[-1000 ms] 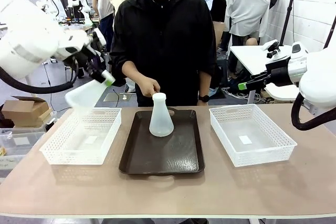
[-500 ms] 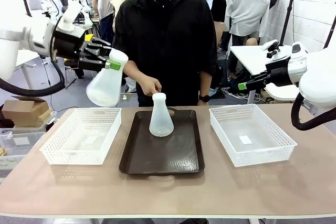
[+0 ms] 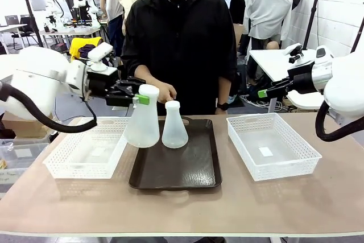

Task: Prepare the laboratory tools.
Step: Place the picked Big flask upright in the Handle tray as directed by the person.

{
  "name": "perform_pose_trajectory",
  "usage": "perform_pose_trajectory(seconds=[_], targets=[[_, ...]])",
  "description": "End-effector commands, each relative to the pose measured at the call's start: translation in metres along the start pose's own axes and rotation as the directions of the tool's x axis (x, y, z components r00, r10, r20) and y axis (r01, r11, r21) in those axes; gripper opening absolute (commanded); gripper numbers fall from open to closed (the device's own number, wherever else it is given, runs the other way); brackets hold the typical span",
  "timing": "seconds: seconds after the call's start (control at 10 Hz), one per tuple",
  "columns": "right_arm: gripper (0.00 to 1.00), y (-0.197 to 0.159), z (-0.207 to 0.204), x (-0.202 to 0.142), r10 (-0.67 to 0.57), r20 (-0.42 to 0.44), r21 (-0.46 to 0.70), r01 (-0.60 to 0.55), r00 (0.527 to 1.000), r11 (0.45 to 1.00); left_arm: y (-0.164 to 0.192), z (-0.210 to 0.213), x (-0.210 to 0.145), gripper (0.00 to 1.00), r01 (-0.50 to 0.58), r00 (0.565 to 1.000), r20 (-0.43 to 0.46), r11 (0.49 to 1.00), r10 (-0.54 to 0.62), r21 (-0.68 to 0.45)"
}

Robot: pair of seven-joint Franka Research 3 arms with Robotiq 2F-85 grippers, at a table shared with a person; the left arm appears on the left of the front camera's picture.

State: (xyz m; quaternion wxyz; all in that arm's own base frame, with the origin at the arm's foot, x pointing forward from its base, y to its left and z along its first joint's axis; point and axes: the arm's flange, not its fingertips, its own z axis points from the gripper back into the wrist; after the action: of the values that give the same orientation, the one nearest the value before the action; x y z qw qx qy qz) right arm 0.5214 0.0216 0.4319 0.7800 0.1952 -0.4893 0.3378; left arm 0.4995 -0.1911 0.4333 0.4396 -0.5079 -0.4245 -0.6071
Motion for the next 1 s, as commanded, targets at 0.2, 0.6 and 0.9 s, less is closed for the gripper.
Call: perform_pose_trajectory(seconds=[0.2, 0.6, 0.9], targets=[[1.00, 0.000, 0.000, 0.002, -0.005, -0.008, -0.001, 0.005, 1.000, 1.000, 0.008, -0.028, -0.023, 0.00, -0.020, 1.000, 0.011, 0.998, 0.020, -0.065], [1.00, 0.000, 0.000, 0.002, -0.005, -0.008, -0.001, 0.005, 1.000, 1.000, -0.010, -0.037, -0.086, 0.00, -0.048, 0.993, 0.109, 0.998, 0.053, -0.047], [1.00, 0.000, 0.000, 0.002, -0.005, -0.008, -0.001, 0.005, 1.000, 1.000, -0.008, -0.053, -0.113, 0.00, -0.033, 0.983, 0.181, 0.999, 0.031, 0.008]])
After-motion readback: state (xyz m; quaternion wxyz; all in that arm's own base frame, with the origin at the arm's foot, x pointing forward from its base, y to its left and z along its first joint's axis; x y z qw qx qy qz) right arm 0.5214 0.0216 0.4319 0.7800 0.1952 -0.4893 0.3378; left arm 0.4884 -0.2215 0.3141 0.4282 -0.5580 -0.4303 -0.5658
